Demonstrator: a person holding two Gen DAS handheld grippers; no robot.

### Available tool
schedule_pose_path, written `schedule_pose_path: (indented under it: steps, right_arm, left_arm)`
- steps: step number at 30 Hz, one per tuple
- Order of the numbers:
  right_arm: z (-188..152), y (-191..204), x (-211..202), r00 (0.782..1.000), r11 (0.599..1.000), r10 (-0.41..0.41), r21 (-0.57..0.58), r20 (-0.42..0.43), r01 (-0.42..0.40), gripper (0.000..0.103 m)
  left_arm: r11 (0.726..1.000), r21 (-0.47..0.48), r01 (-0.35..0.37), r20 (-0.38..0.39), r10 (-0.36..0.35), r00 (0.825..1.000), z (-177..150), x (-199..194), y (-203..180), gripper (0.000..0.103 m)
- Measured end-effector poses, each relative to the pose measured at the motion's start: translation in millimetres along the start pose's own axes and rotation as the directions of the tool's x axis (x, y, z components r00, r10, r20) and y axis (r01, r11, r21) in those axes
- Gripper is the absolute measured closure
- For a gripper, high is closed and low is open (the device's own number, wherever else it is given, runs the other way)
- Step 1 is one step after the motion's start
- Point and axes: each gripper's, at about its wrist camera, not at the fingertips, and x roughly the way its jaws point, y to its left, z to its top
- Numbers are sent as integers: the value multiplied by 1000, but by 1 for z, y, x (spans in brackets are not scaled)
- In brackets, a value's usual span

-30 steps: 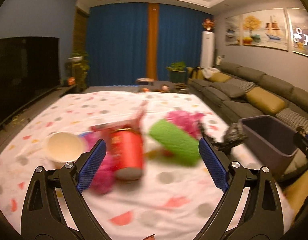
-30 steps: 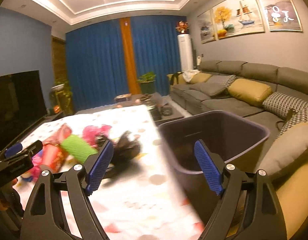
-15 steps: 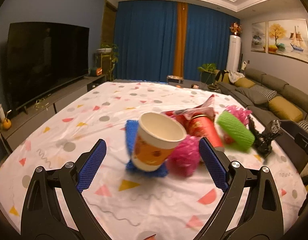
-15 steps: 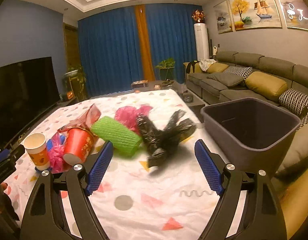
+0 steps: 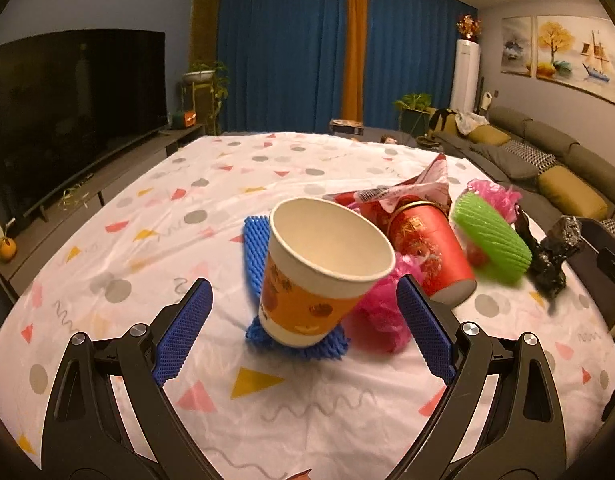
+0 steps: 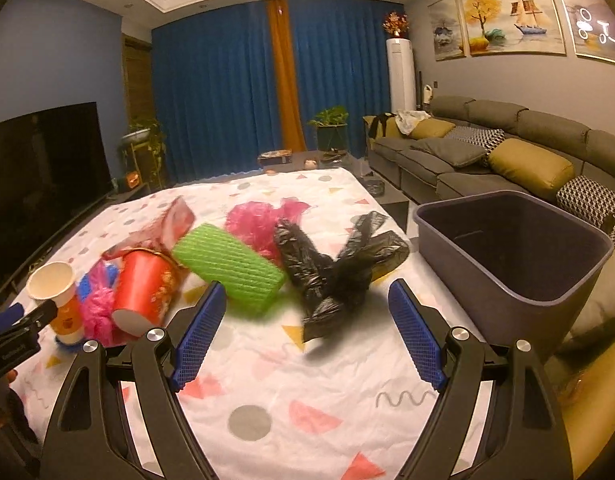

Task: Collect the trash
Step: 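Grasp the white-orange paper cup with the left tool while the right tool grasps the black plastic bag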

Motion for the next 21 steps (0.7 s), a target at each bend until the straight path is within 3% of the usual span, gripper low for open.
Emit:
schedule_pose_path:
  steps: [5,13,16,21]
  right_arm:
    - [6,-16,27,998,999,-38,20,-41,39,22]
    - [18,-35,70,992,996,-32,80,-118,41,31]
    - [18,-39,82,988,994,-20,103,-152,36,38]
    - [16,-41,93,981,993,19,116,-194,4,65]
  left_arm:
    - [1000,5,-1,-24,1,1000,4,12,-2,12]
    - [996,-47,73,-79,-76,994,5,26,7,36]
    - [994,-64,91,-82,-96,992,5,28,9,36]
    - [993,-66,98,-62,-102,993,5,24,11,38]
